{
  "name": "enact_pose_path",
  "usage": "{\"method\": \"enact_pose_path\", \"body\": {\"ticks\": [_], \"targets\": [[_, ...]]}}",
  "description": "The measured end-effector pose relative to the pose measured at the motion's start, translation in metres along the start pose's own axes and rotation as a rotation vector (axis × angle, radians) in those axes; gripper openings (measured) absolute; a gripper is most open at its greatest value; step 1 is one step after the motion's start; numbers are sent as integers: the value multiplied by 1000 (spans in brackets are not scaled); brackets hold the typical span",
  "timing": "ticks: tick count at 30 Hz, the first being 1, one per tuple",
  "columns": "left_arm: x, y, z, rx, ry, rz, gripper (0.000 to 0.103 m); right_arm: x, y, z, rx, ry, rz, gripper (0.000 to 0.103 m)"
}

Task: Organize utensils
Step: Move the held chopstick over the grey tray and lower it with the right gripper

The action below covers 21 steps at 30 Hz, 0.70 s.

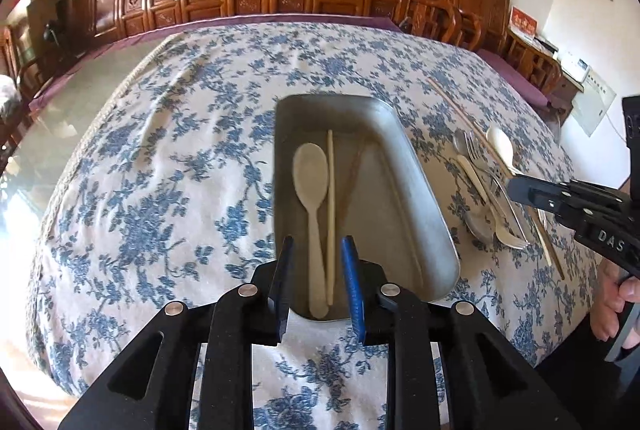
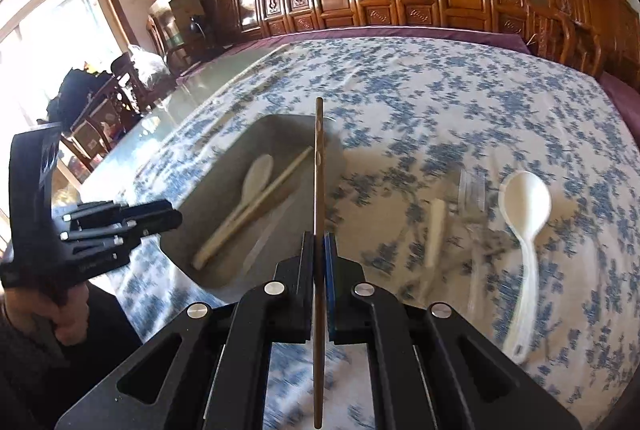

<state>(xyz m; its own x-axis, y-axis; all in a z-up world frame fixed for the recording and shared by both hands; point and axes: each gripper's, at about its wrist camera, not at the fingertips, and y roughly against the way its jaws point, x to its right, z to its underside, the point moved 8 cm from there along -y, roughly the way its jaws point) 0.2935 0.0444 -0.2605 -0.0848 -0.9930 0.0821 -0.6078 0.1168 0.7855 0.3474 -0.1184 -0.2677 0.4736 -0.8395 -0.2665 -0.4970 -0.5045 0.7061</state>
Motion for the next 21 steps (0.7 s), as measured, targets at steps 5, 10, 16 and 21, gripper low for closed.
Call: {"method": "enact_pose_path", "body": {"ticks": [5,10,16,21], "targets": [[-17,10,-3,33,14,-26,22,-29,-22,-19,-1,-14,-32,6],[-33,15,-4,45,34,-46,22,-44,-49,-30,-27,-22,-17,6],[-45,16,-5,47,65,-47,22,-48,-79,-34,-60,-44,12,6],[-45,15,-5,46,67,-43,22,-47,-96,-24,-100,-40,48,6]]}}
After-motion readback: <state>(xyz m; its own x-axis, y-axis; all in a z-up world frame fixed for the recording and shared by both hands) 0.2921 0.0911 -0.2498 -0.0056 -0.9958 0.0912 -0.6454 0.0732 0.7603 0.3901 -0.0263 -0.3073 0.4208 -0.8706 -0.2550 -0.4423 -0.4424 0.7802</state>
